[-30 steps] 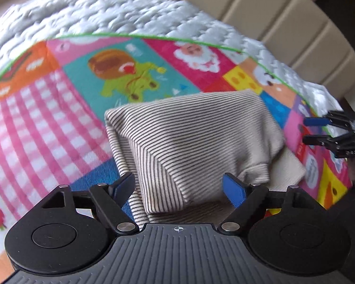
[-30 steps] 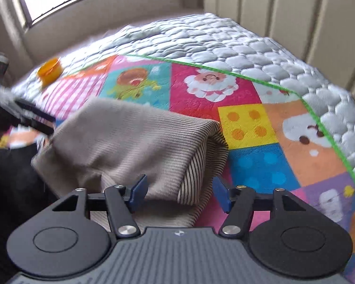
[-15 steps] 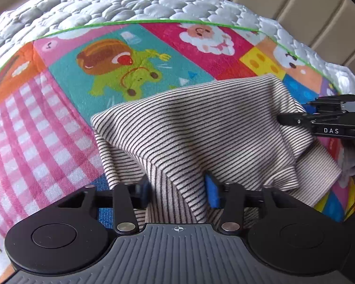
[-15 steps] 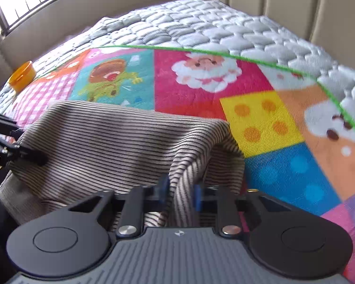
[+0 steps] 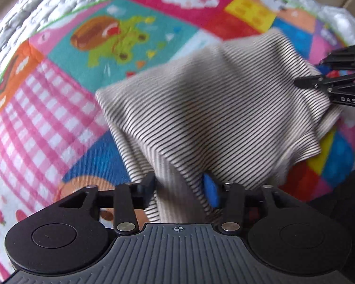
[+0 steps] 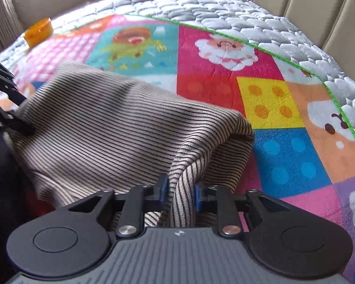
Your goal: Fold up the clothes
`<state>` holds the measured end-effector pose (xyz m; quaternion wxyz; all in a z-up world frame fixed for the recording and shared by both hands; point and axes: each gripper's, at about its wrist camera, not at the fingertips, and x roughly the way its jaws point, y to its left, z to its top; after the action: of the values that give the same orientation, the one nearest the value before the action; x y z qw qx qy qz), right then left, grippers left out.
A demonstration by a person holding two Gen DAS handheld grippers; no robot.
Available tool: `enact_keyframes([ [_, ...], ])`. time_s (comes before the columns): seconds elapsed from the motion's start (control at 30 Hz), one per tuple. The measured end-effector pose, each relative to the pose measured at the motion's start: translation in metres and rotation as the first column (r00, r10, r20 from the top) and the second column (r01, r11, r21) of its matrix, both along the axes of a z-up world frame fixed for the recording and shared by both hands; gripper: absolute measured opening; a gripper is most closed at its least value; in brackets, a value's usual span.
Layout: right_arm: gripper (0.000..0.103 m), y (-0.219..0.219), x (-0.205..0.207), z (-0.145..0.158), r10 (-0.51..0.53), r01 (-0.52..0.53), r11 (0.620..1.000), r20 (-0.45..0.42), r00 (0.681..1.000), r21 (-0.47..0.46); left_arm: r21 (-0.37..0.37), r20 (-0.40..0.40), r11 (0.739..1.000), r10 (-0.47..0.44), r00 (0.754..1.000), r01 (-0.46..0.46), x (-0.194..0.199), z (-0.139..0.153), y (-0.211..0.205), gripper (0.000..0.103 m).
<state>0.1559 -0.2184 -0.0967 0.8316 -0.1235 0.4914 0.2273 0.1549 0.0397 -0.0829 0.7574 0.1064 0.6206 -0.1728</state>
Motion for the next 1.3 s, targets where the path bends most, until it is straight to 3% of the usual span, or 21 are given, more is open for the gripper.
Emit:
enact_keyframes([
  [0.13,0.042,-0.016,0.002,0.009,-0.061,0.061,0.995,-0.002,0.998,0.079,-0.049,0.034,0.996,0.069,0.997,-0.068,0.002,0.029,0.009,0.069],
  [0.23,0.052,-0.033,0.004,0.011,-0.125,0.124,0.982,-0.001,0.992,0.141,-0.185,-0.012,0.965,0.185,0.983,-0.184,0.0,0.05,0.018,0.087],
  [0.33,0.055,-0.044,0.006,0.018,-0.179,0.173,0.965,0.013,0.984,0.195,-0.332,-0.143,0.891,0.277,0.95,-0.309,-0.007,0.052,0.014,0.095],
  [0.4,0.058,-0.049,0.006,0.026,-0.204,0.19,0.956,0.042,0.978,0.223,-0.377,-0.235,0.839,0.322,0.917,-0.391,-0.014,0.042,0.007,0.095],
  [0.57,0.063,-0.052,0.002,0.039,-0.229,0.197,0.943,0.092,0.969,0.267,-0.424,-0.436,0.687,0.417,0.798,-0.591,-0.026,-0.006,-0.011,0.095],
  [0.63,0.064,-0.049,-0.001,0.04,-0.209,0.175,0.952,0.116,0.971,0.25,-0.422,-0.474,0.637,0.451,0.756,-0.645,-0.028,-0.022,-0.016,0.095],
  [0.7,0.067,-0.045,-0.004,0.04,-0.185,0.15,0.959,0.13,0.974,0.239,-0.41,-0.493,0.609,0.478,0.727,-0.678,-0.03,-0.035,-0.022,0.096],
  [0.73,0.067,-0.042,-0.005,0.04,-0.172,0.137,0.962,0.136,0.976,0.236,-0.401,-0.501,0.605,0.484,0.718,-0.688,-0.031,-0.041,-0.025,0.096],
  [0.9,0.069,-0.03,-0.008,0.042,-0.109,0.07,0.977,0.185,0.977,0.201,-0.337,-0.491,0.632,0.514,0.703,-0.698,-0.035,-0.059,-0.034,0.095],
  [1.0,0.07,-0.022,0.0,0.042,-0.079,0.041,0.985,0.225,0.971,0.166,-0.34,-0.487,0.59,0.556,0.673,-0.733,-0.031,-0.062,-0.026,0.09],
  [1.03,0.071,-0.021,0.007,0.041,-0.083,0.046,0.985,0.227,0.97,0.164,-0.338,-0.481,0.59,0.561,0.673,-0.733,-0.029,-0.062,-0.025,0.085],
  [1.2,0.071,-0.013,0.043,0.023,-0.115,0.083,0.985,0.215,0.97,0.149,-0.331,-0.446,0.626,0.556,0.702,-0.706,-0.018,-0.061,-0.022,0.074],
  [1.3,0.07,-0.007,0.056,0.003,-0.11,0.094,0.992,0.206,0.972,0.088,-0.348,-0.406,0.648,0.547,0.732,-0.677,-0.002,-0.055,-0.012,0.066],
])
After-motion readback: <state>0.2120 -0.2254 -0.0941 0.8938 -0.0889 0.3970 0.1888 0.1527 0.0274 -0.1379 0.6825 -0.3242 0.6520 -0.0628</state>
